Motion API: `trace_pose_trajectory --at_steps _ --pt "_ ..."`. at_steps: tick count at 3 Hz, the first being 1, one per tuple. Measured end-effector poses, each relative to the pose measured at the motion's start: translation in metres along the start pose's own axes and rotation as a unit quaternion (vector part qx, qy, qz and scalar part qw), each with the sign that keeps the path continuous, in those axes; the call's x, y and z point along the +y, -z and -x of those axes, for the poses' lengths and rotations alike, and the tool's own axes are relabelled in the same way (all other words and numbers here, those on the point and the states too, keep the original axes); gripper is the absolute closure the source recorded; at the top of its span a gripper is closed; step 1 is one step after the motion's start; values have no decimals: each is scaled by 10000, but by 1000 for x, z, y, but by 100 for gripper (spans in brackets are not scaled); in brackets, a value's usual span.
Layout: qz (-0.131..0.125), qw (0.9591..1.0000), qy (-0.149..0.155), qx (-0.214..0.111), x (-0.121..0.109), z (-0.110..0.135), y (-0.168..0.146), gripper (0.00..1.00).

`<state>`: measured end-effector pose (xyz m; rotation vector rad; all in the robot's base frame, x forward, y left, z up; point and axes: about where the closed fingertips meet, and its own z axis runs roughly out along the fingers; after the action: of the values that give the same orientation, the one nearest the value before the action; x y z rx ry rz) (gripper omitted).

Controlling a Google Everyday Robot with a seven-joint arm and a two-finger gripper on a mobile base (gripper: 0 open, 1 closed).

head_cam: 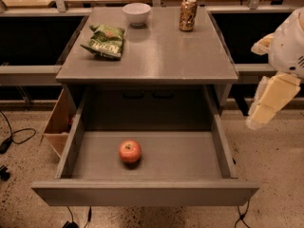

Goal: Pick apple from top drawer and place on counter

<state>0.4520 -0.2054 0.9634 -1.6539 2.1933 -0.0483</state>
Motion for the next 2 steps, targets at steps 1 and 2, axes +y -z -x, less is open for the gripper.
trace_pose_trajectory --at_steps 1,2 --pt "185 9961 -155 -844 0 31 -56 0" --pt "376 9843 -284 -1701 2 75 -112 0"
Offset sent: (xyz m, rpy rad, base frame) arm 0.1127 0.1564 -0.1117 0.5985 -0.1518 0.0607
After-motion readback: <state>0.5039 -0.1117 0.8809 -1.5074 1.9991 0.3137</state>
